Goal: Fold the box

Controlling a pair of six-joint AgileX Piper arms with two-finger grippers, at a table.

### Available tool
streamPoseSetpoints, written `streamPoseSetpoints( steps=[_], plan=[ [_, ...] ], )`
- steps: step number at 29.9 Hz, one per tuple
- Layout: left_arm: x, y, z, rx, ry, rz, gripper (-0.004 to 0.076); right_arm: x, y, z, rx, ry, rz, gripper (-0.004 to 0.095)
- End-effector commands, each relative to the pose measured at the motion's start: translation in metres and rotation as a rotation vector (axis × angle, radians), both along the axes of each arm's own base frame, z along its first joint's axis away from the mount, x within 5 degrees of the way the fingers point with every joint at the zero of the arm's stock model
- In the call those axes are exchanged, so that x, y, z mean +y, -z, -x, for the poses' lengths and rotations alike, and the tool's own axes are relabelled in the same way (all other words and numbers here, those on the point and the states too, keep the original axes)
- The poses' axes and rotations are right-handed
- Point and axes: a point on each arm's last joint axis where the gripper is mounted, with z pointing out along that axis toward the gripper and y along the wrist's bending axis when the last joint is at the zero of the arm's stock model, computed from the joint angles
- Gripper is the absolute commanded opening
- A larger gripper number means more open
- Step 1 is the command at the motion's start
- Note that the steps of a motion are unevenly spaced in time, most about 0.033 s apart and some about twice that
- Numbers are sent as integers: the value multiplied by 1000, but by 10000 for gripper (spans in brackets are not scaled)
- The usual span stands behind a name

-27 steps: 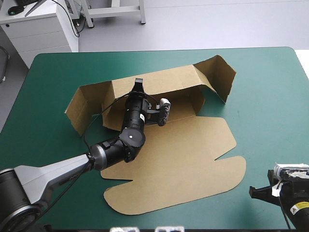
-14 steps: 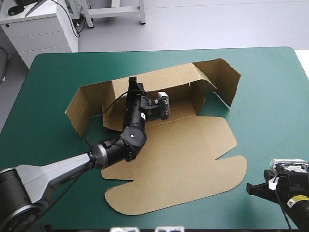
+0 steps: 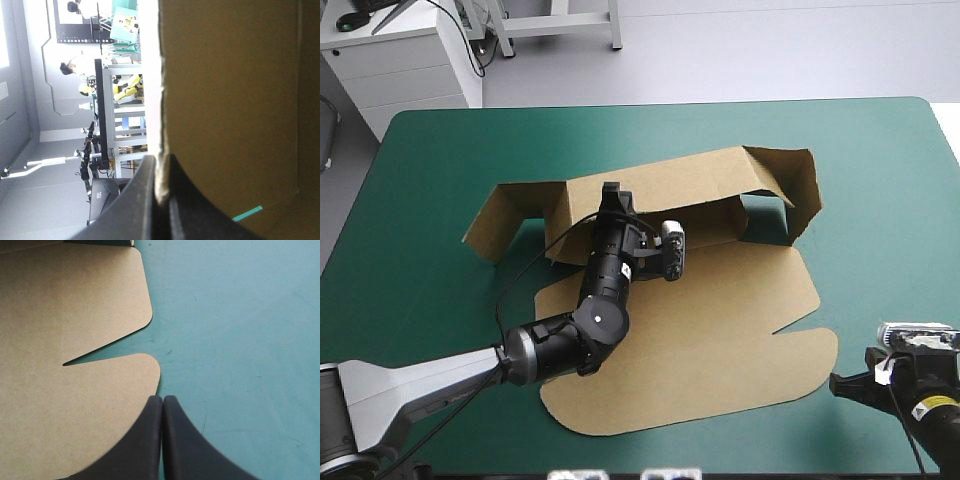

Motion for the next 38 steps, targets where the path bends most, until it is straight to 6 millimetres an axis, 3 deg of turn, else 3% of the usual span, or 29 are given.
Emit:
streamPoseSetpoints(
  steps=[1,8,21,26,33,38],
  plan=[
    [7,-20,13,-129,44,-15,-8,-1,-13,-7,-84,13,-5,-4],
    [16,-23,12,-142,32,-44,-8,-1,-15,-8,-100,29,-27,-3],
    [45,-34,-38,-89,-14,3,-8,1,-17,-9,-100,28,-55,-4],
    [40,-27,-40,-75,-9,-13,-8,1,-45,-20,-117,25,-59,-4],
    [38,-21,-43,-62,-6,-24,-8,6,-101,-75,-41,-57,-43,-4],
    [38,-20,-43,-62,-9,-26,-8,8,-139,-139,-54,-110,-35,-4]
  ],
)
